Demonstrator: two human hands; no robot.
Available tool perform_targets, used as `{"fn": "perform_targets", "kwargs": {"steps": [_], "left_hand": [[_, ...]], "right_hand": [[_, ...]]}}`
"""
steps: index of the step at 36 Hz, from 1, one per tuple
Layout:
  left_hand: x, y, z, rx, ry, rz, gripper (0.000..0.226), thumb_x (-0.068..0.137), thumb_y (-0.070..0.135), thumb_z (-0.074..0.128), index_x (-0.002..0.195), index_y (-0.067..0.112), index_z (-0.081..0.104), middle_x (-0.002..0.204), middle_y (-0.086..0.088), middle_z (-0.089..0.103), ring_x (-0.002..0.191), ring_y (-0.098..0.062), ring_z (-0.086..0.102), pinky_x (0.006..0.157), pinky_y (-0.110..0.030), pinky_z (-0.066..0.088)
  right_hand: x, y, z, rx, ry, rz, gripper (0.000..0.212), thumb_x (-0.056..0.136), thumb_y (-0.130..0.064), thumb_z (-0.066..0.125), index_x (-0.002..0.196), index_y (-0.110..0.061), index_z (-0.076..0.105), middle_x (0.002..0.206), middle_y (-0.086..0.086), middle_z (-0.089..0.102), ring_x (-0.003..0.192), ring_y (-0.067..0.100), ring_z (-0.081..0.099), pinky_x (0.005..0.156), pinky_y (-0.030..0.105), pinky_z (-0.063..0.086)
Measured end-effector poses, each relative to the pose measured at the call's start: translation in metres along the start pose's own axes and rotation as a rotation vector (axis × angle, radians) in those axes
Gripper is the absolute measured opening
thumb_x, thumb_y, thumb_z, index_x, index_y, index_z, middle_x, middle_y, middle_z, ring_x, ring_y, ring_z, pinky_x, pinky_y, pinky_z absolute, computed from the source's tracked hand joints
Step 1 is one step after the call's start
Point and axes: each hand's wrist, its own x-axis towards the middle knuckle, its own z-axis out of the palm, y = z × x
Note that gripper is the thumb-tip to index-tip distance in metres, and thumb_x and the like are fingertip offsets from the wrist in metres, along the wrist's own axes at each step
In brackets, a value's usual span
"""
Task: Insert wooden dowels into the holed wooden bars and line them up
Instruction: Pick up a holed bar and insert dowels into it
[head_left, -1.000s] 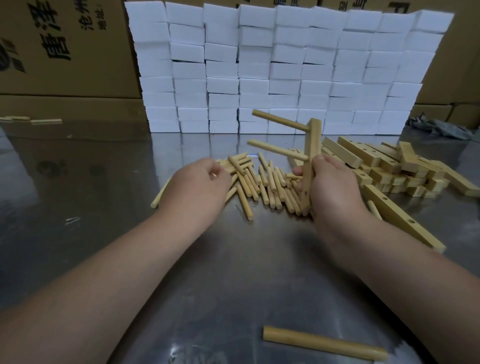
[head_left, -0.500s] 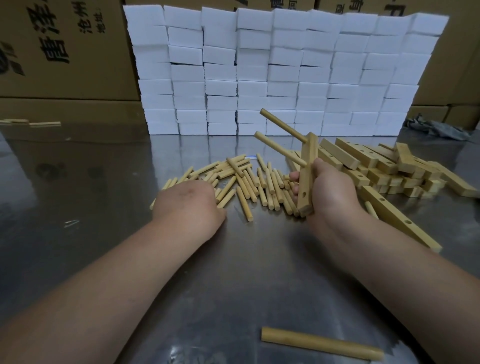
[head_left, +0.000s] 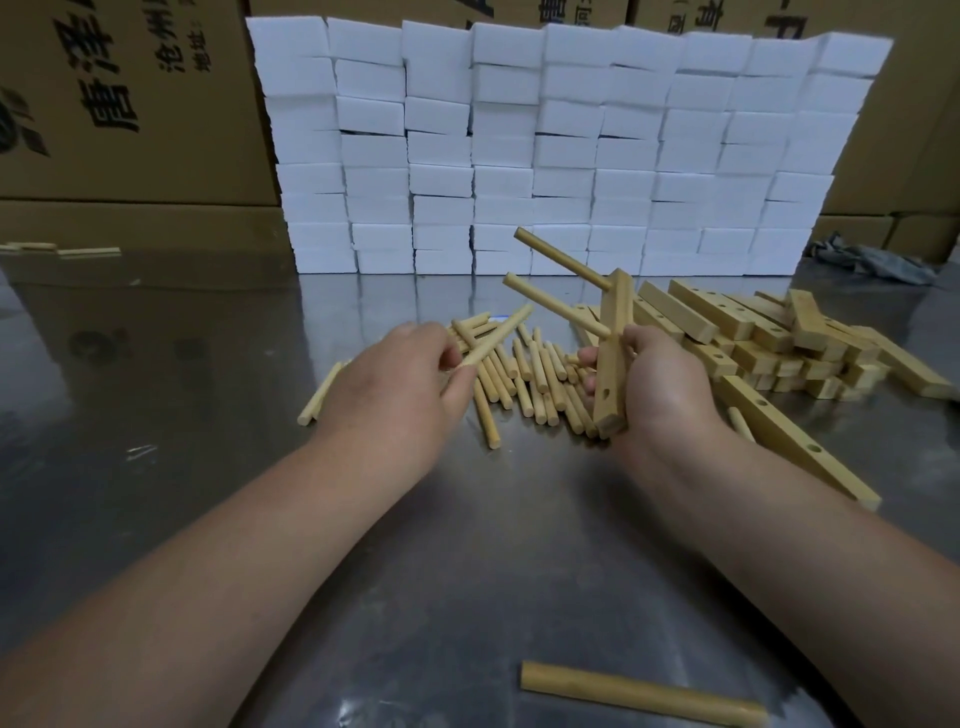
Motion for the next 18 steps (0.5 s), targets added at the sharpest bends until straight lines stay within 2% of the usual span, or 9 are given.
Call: {"fn": "perform_targets", "kwargs": {"steps": [4,5,7,9,10,14,18], "left_hand": [[-0.0057,0.0024,0.0016,-0.136,-0.082,0.088,0.013,0.087,0.040,0.054,0.077,0.034,0.050,0.061,0.014,0.053,0.061,-0.001,0.048,0.046,-0.021,0.025],[-0.0066,0.0029,0.0020,-0.150,-0.112,0.103,0.014,0.086,0.040,0.054,0.074,0.035,0.050,0.065,0.023,0.055,0.063,0.005,0.047,0.046,-0.018,0.024],[-0.0075,0.0032,0.0027,-0.194,-0.147,0.132,0.017,0.086,0.036,0.056,0.071,0.038,0.049,0.071,0.040,0.050,0.064,0.013,0.045,0.050,-0.013,0.030],[-0.0074,0.0028,0.0039,-0.264,-0.155,0.160,0.018,0.087,0.029,0.058,0.074,0.040,0.052,0.073,0.038,0.050,0.066,0.013,0.045,0.054,-0.006,0.031],[-0.0075,0.0027,0.0044,-0.292,-0.158,0.172,0.017,0.087,0.026,0.058,0.078,0.040,0.056,0.072,0.033,0.052,0.068,0.013,0.046,0.056,-0.005,0.031],[-0.0080,0.0035,0.0056,-0.324,-0.164,0.216,0.021,0.088,0.019,0.057,0.105,0.027,0.067,0.073,0.022,0.051,0.076,0.012,0.046,0.062,-0.003,0.030],[-0.0084,0.0033,0.0053,-0.353,-0.151,0.225,0.022,0.089,0.017,0.056,0.107,0.025,0.068,0.074,0.020,0.051,0.076,0.010,0.046,0.061,-0.002,0.030]], "right_hand": [[0.0011,0.0011,-0.0016,-0.005,0.005,-0.031,0.031,0.094,-0.024,0.040,0.076,-0.013,0.063,0.062,-0.002,0.064,0.056,0.012,0.050,0.061,0.029,0.044],[0.0016,0.0015,-0.0019,-0.007,0.011,-0.038,0.033,0.094,-0.023,0.041,0.072,-0.013,0.064,0.059,-0.003,0.064,0.056,0.013,0.050,0.061,0.029,0.044],[0.0026,0.0026,-0.0019,-0.026,0.018,-0.057,0.043,0.093,-0.023,0.042,0.058,-0.015,0.066,0.061,-0.002,0.064,0.061,0.015,0.051,0.065,0.032,0.043],[0.0022,0.0032,-0.0008,-0.055,0.022,-0.068,0.055,0.092,-0.024,0.042,0.043,-0.018,0.067,0.074,0.003,0.064,0.073,0.020,0.051,0.070,0.035,0.043],[0.0020,0.0032,-0.0002,-0.061,0.023,-0.065,0.057,0.092,-0.024,0.042,0.041,-0.022,0.067,0.077,0.004,0.064,0.076,0.021,0.051,0.070,0.036,0.043],[0.0018,0.0016,0.0007,-0.040,0.031,-0.063,0.034,0.092,-0.022,0.042,0.067,-0.020,0.063,0.060,-0.004,0.066,0.079,0.022,0.054,0.067,0.035,0.041],[0.0003,0.0006,0.0006,0.000,-0.001,-0.055,0.022,0.093,-0.022,0.041,0.094,-0.021,0.062,0.054,-0.006,0.066,0.077,0.020,0.054,0.065,0.035,0.041]]}}
